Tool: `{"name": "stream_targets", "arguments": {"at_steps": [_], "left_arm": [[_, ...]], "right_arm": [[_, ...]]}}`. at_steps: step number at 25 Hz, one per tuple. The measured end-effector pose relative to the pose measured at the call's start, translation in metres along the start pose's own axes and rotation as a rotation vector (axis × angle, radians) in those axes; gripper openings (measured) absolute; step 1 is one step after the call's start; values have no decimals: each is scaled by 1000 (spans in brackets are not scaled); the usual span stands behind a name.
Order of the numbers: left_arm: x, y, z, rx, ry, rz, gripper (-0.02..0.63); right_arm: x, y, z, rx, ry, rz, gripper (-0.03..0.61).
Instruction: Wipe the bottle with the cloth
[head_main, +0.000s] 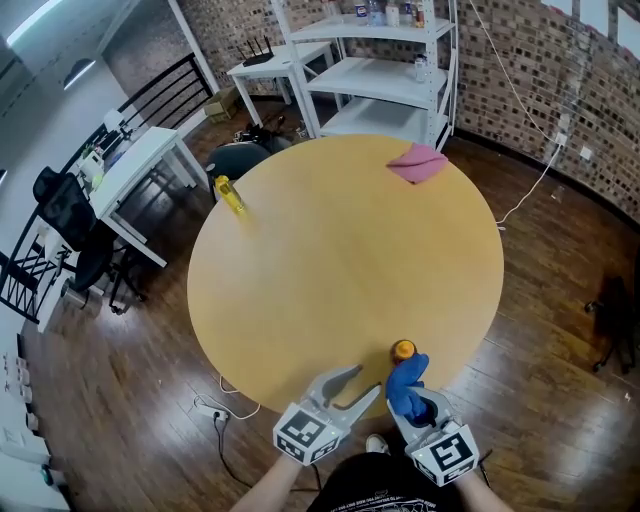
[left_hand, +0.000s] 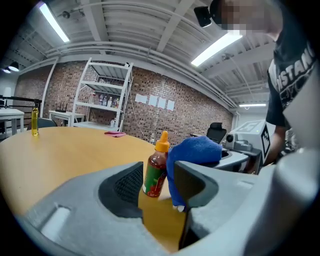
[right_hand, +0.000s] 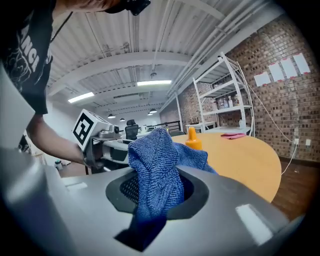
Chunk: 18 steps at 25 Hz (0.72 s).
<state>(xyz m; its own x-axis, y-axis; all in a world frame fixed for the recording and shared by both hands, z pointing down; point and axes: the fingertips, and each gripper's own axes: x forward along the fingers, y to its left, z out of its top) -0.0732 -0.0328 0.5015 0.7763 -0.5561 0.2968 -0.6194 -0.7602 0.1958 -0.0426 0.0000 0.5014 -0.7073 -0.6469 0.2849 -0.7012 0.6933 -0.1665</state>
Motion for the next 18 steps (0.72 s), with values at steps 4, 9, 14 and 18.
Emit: {"name": "stream_targets", "arguments": {"at_steps": [4,9,14,18], "left_arm": [[-19,9,-1,-25,-21,45,187],[-41,34,7,-76,-71,129,187],[-51,43,12,-79,-86,171,187],[-48,40,6,-81,-74,162,186]], "right_arm": [[7,15,12,32,-31,3,78],[22,30,80,49,-205,15,80],[37,0,84,147,-222,-80,80],[37,-13,57,202,-164,-126,80]]}}
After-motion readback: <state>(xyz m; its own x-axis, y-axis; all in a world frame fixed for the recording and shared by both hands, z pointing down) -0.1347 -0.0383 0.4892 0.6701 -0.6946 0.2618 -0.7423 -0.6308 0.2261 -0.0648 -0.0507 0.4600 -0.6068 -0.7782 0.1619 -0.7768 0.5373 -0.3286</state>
